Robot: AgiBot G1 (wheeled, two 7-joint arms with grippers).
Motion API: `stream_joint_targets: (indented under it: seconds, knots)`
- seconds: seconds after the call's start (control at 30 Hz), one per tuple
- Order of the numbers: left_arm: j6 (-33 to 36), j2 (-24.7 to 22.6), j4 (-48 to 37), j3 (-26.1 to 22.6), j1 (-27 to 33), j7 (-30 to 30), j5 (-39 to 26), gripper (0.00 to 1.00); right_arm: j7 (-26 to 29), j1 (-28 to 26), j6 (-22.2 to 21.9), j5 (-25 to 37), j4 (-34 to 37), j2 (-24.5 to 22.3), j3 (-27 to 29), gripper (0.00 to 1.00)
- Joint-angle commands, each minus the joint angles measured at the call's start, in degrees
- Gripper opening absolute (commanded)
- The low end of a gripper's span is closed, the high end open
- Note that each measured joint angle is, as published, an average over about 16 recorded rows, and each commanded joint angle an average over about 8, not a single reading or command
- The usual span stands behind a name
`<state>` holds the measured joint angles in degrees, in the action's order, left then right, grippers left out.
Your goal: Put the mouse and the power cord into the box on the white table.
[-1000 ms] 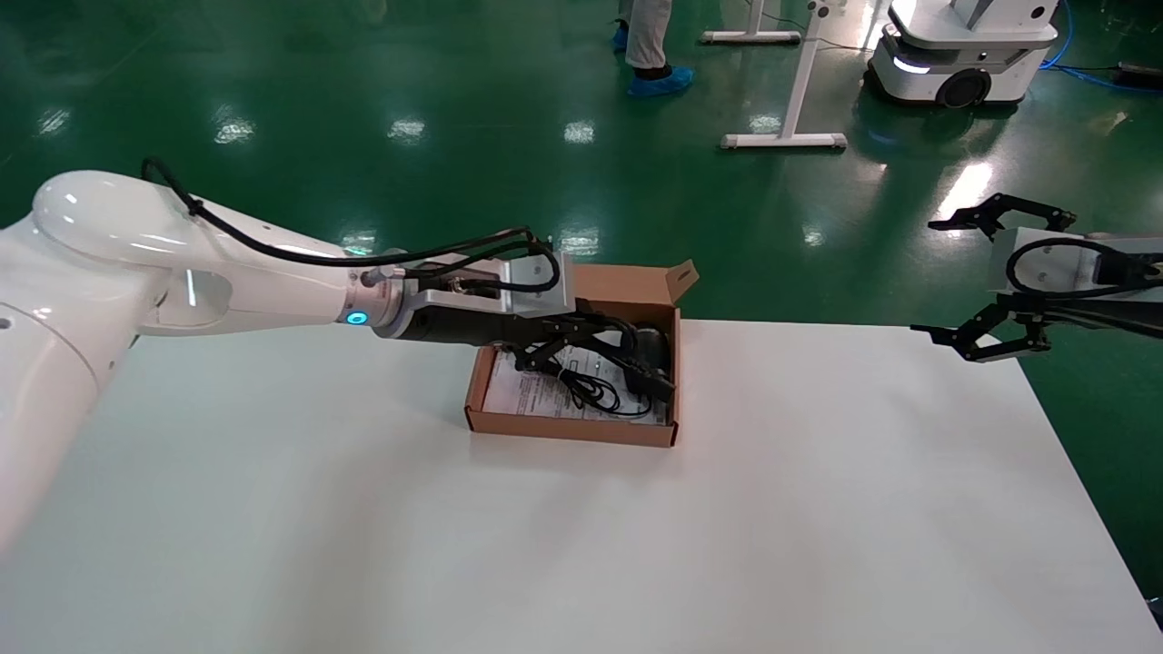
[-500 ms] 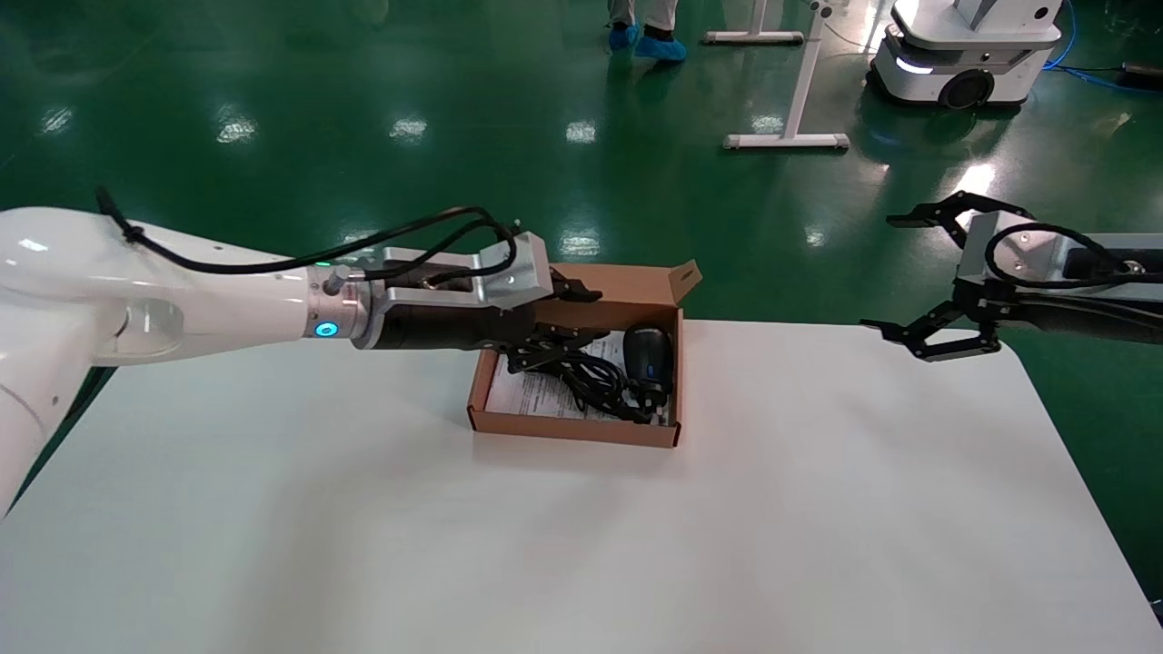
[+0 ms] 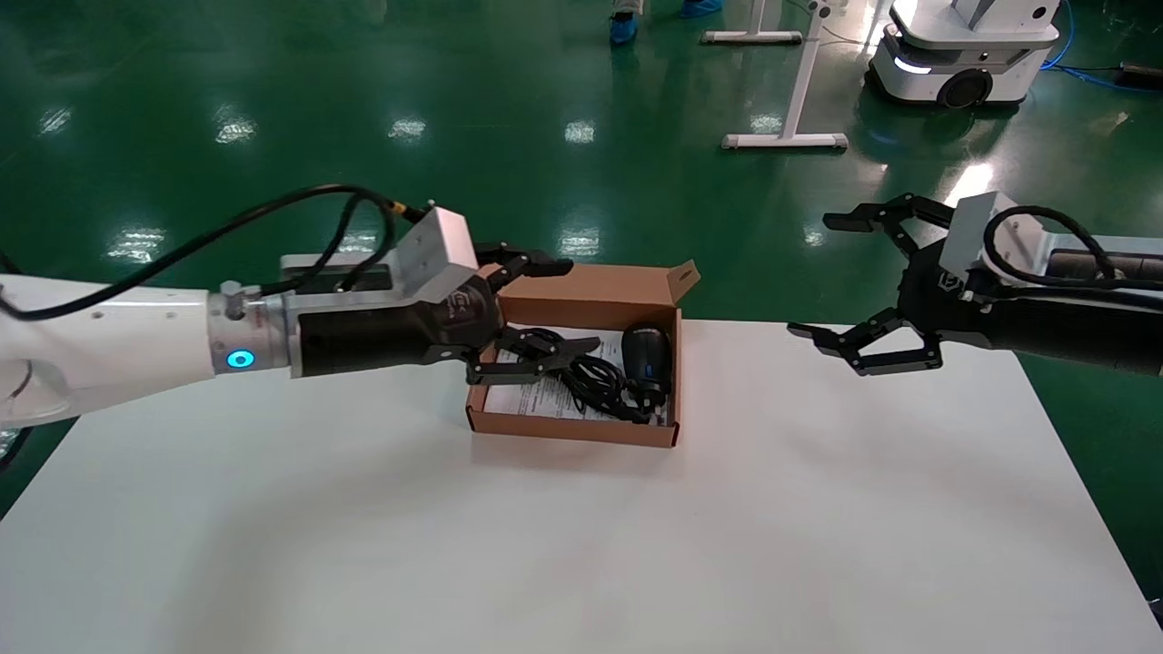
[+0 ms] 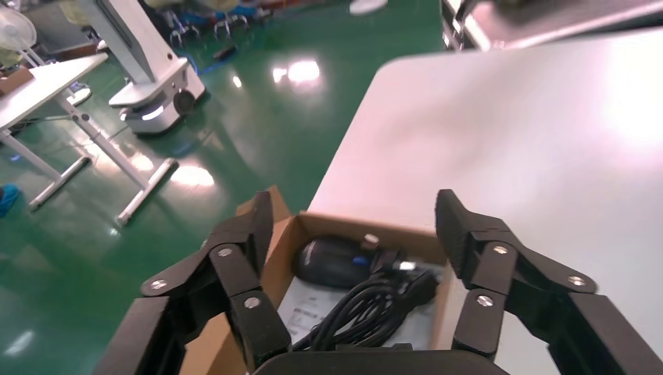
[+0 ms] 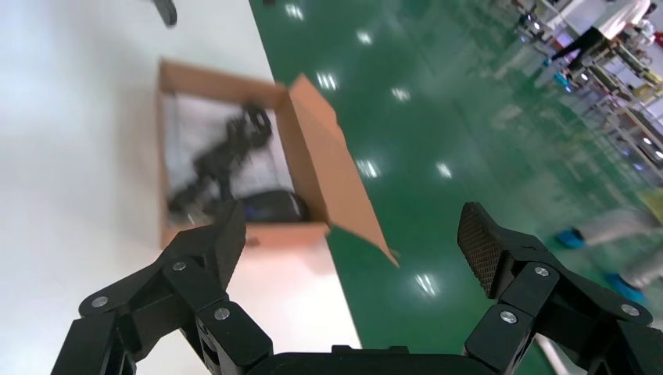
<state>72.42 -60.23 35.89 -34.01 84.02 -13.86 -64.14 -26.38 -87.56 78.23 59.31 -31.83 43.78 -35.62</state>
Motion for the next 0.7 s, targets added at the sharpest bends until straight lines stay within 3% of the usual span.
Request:
stream_joint_targets:
  seconds: [0.03, 0.7]
  knots:
    - [0.7, 1.4, 2.1, 1.0, -1.2, 1.4, 1.2, 1.00, 2.1, 1.5, 0.4, -1.0, -2.3, -0.5, 1.1, 1.00]
    - [8.2, 15.6, 23.3, 11.1, -13.9, 15.2, 13.8, 1.00, 23.3, 16.3, 4.7, -11.0, -26.2, -5.5, 12.3, 1.00]
